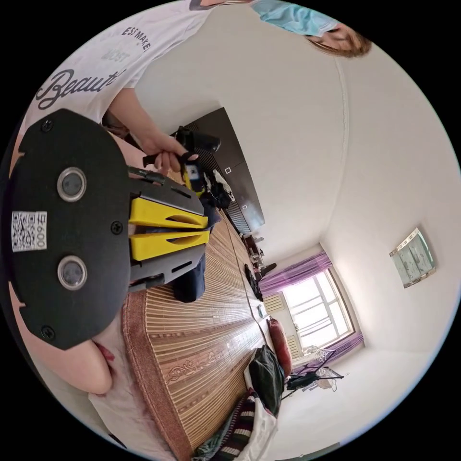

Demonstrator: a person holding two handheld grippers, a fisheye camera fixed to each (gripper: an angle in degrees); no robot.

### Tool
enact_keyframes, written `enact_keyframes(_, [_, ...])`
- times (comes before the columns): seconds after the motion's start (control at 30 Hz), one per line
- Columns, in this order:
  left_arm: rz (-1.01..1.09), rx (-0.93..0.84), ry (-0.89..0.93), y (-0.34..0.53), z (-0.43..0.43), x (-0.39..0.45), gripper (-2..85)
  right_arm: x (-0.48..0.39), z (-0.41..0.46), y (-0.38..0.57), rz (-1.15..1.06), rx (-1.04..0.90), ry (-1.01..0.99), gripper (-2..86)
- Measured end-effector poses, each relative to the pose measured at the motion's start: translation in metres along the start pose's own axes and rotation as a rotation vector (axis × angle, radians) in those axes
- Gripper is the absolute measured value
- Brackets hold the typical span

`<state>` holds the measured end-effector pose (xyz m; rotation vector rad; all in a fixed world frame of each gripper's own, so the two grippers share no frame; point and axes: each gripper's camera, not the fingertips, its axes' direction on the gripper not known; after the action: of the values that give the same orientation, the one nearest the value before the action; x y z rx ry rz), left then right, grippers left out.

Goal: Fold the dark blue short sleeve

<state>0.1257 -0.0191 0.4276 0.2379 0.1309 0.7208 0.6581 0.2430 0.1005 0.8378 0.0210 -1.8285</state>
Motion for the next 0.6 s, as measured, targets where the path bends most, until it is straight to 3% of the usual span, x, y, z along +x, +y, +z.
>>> enact_keyframes(0.37, [0.076, 0.040, -0.081, -0.039, -0.107, -0.006, 4.3, 0.025, 0.013, 0.001, 0.049, 0.110, -0.138, -0.9])
enact_keyframes(0.47, [-0.010, 0.142, -0.025, -0.026, -0.131, -0.031, 2.0, 0.041, -0.008, 0.000, 0.066, 0.158, -0.038, -0.9])
enact_keyframes(0.53, [-0.041, 0.355, 0.041, -0.008, -0.167, -0.046, 1.3, 0.053, -0.019, -0.003, 0.069, 0.153, -0.006, -0.9])
enact_keyframes(0.6, [-0.033, 0.344, 0.035, -0.007, -0.177, -0.048, 1.5, 0.064, -0.020, -0.005, 0.082, 0.105, 0.008, -0.9])
